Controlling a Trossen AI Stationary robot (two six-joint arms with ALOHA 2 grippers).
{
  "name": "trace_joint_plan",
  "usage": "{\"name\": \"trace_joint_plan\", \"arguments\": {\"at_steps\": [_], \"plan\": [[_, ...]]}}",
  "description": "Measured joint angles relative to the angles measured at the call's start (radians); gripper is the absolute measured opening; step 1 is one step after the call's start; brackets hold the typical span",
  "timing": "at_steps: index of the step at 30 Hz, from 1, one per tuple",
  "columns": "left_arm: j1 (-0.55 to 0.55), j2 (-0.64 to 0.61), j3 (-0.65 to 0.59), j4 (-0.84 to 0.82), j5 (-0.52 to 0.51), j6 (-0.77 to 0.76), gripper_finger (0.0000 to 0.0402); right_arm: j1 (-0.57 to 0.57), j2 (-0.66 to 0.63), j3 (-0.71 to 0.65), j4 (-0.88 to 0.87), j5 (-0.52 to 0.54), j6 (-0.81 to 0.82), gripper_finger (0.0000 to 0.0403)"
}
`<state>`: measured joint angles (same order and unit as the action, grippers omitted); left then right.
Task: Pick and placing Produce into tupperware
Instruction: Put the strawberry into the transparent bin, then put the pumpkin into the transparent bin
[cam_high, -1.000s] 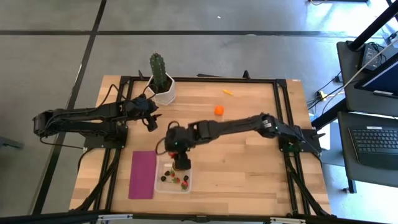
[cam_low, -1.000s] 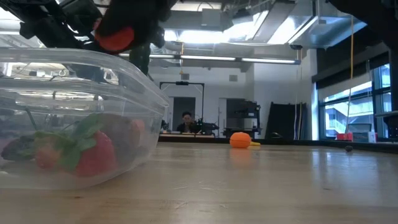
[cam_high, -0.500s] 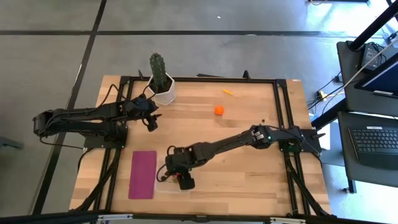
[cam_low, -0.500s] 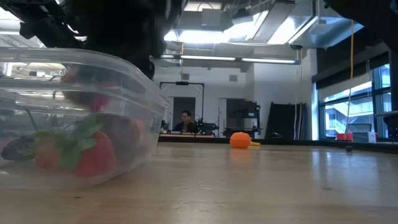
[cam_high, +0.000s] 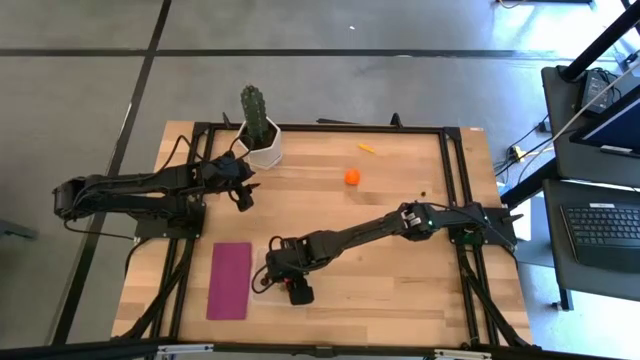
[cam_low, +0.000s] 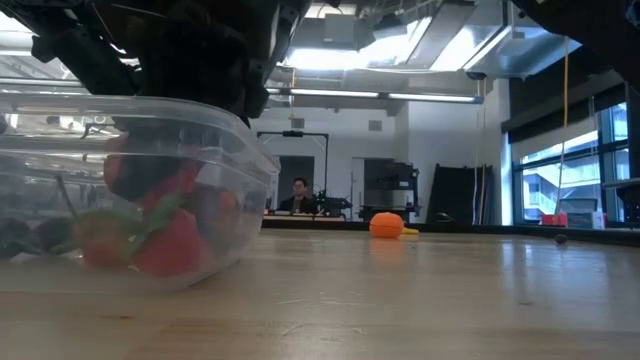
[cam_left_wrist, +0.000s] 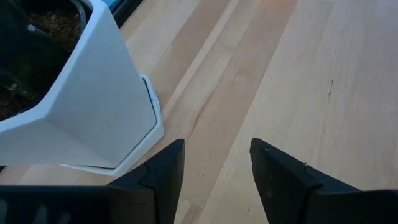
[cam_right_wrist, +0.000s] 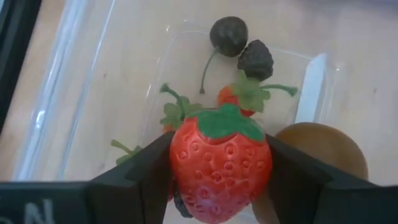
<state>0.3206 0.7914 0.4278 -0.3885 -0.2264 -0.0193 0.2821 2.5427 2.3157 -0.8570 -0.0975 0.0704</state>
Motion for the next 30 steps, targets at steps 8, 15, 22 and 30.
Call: {"name": "trace_joint_plan", "arguments": {"at_steps": [8,15,22,30], "plan": [[0.000,0.000,0.000,0.000,0.000,0.003,0.0176,0.000,0.001,0.008,0.000,-0.045,-0.034,0.0263],[0.000,0.000,0.000,0.000,0.000,0.003,0.0176,-0.015,-0.015,0.037,-0.018,-0.053,0.006,0.0293],[0.000,0.000,0.000,-0.002,0.000,0.004,0.0176,-0.073,-0.150,0.037,-0.018,-0.027,0.025,0.0294],[0.000,0.000,0.000,-0.008,0.000,-0.002,0.0176,-0.162,-0.299,0.041,-0.224,0.100,0.002,0.0294]]}}
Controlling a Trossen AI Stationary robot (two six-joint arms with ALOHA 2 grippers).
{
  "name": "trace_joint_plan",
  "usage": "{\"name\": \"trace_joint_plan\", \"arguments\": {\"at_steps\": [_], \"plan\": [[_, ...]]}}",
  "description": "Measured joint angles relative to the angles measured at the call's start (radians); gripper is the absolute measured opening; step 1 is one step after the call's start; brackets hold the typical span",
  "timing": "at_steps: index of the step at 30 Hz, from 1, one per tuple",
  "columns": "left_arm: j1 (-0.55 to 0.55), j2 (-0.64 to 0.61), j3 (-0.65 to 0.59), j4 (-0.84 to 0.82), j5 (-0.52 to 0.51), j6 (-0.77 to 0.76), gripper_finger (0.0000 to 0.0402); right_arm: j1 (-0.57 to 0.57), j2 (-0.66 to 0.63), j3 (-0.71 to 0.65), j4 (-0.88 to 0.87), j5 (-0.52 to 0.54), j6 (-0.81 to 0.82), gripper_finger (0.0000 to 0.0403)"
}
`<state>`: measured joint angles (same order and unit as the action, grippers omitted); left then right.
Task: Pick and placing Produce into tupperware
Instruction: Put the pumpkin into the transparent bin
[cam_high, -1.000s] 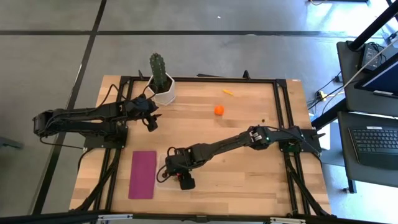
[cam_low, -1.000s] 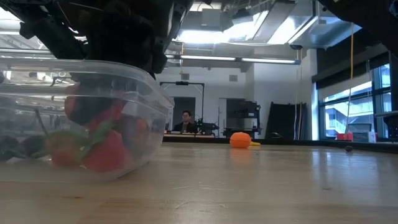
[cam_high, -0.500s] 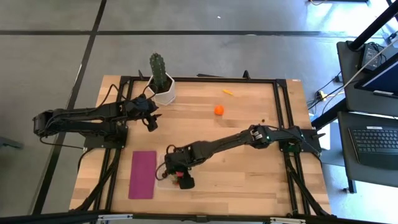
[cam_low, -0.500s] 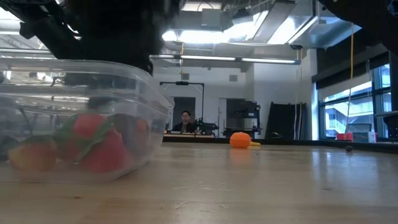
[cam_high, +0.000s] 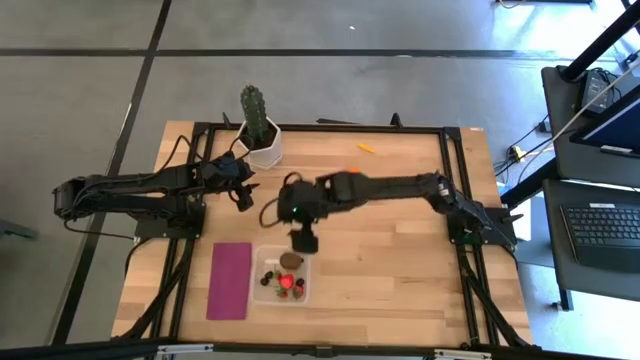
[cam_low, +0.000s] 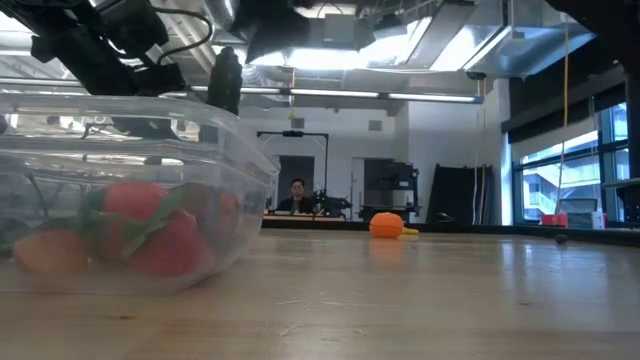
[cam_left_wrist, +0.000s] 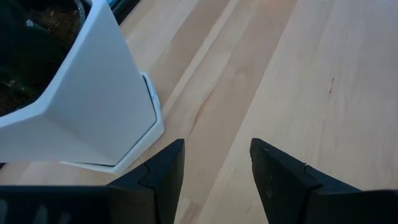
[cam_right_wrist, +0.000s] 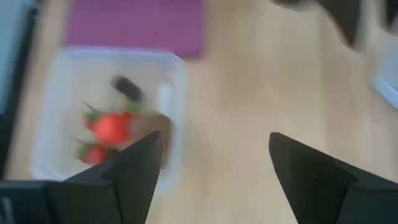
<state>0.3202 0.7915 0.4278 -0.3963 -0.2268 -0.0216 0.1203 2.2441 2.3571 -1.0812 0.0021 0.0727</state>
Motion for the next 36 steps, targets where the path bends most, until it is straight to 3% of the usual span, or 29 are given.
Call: {"name": "trace_joint_plan", "arguments": {"at_steps": [10,18,24,28,36], "plan": [[0.000,0.000,0.000,-0.037,0.000,-0.023,0.0176,-0.071,-0.119,-0.026,-0.179,0.053,-0.002,0.0294],[0.000,0.000,0.000,-0.040,0.000,-0.029,0.0176,-0.120,-0.233,-0.131,-0.207,0.140,-0.002,0.0294],[0.000,0.000,0.000,-0.037,0.000,-0.029,0.0176,-0.170,-0.391,-0.332,-0.166,0.160,0.043,0.0294],[0.000,0.000,0.000,-0.034,0.000,-0.029,0.0176,-0.200,-0.523,-0.513,-0.024,0.213,0.052,0.0294],[0.000,0.000,0.000,-0.002,0.000,-0.029,0.0176,-0.322,-0.704,-0.889,0.269,0.219,0.031,0.0294]]}}
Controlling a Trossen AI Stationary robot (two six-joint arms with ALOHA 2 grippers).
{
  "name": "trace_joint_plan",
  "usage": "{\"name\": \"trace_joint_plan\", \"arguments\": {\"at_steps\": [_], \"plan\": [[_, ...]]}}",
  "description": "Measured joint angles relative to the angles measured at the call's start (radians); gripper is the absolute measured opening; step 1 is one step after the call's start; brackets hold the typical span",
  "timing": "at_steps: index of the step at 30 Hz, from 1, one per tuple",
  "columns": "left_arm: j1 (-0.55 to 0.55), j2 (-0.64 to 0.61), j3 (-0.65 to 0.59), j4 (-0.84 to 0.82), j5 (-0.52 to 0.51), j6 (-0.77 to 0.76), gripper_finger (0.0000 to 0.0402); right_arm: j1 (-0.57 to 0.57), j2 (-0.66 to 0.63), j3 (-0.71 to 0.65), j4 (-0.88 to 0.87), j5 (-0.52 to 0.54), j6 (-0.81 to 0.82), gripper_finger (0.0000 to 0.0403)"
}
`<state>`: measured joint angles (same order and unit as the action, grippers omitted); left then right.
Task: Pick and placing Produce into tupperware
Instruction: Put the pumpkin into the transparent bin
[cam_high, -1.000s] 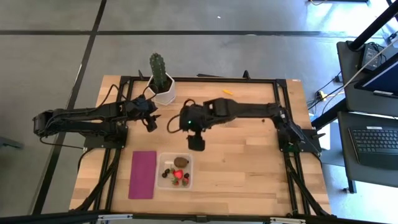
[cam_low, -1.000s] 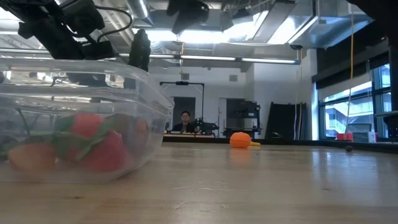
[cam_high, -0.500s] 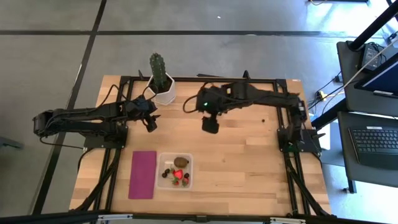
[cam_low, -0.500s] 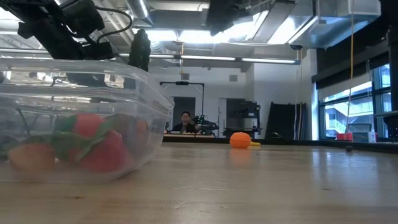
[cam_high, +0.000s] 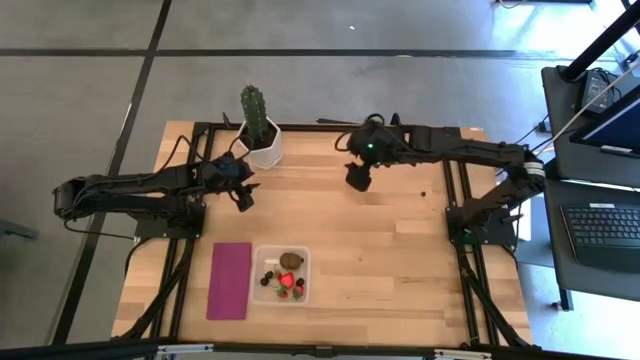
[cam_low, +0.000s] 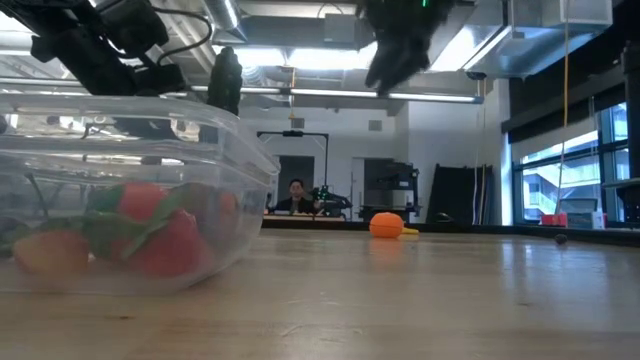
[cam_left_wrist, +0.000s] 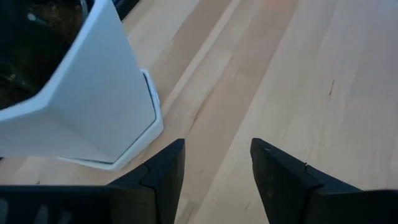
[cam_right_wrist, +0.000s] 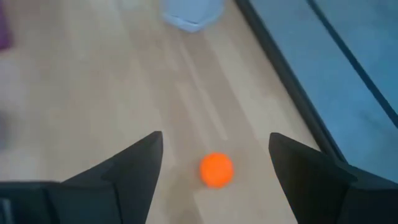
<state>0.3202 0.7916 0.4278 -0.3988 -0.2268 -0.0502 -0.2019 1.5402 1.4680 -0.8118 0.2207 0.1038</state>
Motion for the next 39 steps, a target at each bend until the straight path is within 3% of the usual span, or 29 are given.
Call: {"name": "trace_joint_plan", "arguments": {"at_steps": [8,15,31,39], "plan": [[0.000,0.000,0.000,0.020,0.000,0.000,0.0176,-0.114,-0.007,-0.344,0.391,-0.001,0.022,0.0294],[0.000,0.000,0.000,0.019,0.000,0.000,0.0176,-0.176,-0.005,-0.518,0.481,-0.004,0.114,0.0294],[0.000,0.000,0.000,0.072,0.000,0.001,0.0176,-0.183,0.042,-0.558,0.594,-0.041,0.335,0.0294],[0.000,0.000,0.000,0.072,0.000,0.000,0.0176,-0.172,0.113,-0.558,0.625,-0.100,0.337,0.0310]]}}
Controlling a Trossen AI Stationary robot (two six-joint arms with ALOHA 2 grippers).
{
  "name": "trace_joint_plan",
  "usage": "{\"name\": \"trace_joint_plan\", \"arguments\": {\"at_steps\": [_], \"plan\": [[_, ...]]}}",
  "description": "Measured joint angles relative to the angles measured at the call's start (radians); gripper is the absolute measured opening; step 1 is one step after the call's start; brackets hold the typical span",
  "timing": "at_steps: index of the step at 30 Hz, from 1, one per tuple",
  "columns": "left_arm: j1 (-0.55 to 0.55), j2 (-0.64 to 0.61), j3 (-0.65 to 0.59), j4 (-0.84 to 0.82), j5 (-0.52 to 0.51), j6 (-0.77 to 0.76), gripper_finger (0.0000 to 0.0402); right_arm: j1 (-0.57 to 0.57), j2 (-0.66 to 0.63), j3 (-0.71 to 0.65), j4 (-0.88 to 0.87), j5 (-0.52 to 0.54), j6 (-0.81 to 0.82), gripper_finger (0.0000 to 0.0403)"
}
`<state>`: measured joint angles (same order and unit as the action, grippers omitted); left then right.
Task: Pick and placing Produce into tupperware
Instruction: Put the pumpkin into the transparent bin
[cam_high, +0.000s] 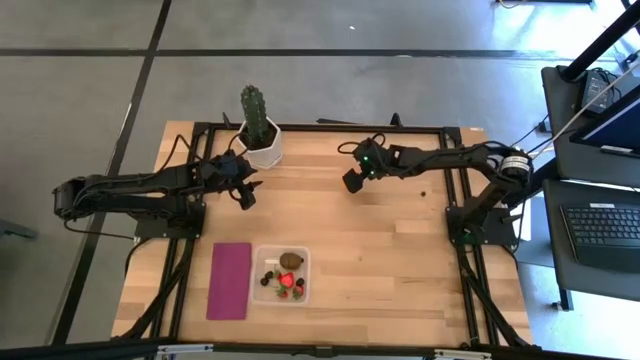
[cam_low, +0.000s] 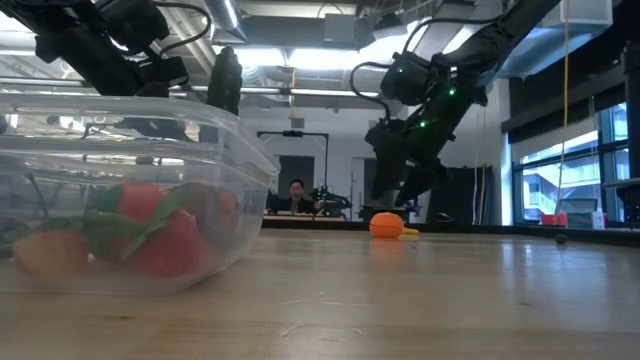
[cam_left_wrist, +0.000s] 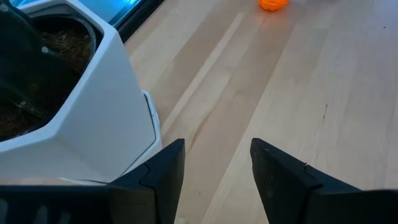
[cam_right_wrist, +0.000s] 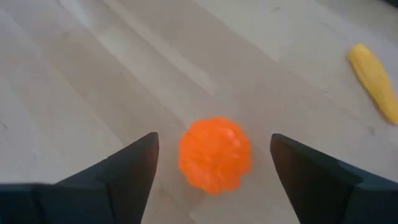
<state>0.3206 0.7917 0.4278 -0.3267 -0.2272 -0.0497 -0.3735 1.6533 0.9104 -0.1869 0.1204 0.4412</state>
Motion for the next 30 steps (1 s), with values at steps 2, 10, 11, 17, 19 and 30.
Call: {"name": "trace_joint_plan", "arguments": {"at_steps": [2,10,11,17,19,30], "plan": [[0.000,0.000,0.000,0.000,0.000,0.000,0.0176,0.006,0.013,0.000,0.015,-0.002,0.000,0.0322],[0.000,0.000,0.000,-0.001,0.000,0.000,0.0176,0.005,0.016,0.000,0.011,-0.002,0.020,0.0373],[0.000,0.000,0.000,-0.001,0.000,0.000,0.0176,0.005,0.016,0.000,0.008,-0.002,0.022,0.0376],[0.000,0.000,0.000,-0.001,0.000,0.000,0.0176,0.006,0.016,0.000,0.002,-0.001,-0.010,0.0380],[0.000,0.000,0.000,-0.001,0.000,0.000,0.0176,0.006,0.016,0.000,0.002,-0.001,-0.025,0.0380],[0.000,0.000,0.000,-0.001,0.000,0.000,0.0176,0.012,0.035,0.001,0.015,0.034,-0.061,0.0381]]}}
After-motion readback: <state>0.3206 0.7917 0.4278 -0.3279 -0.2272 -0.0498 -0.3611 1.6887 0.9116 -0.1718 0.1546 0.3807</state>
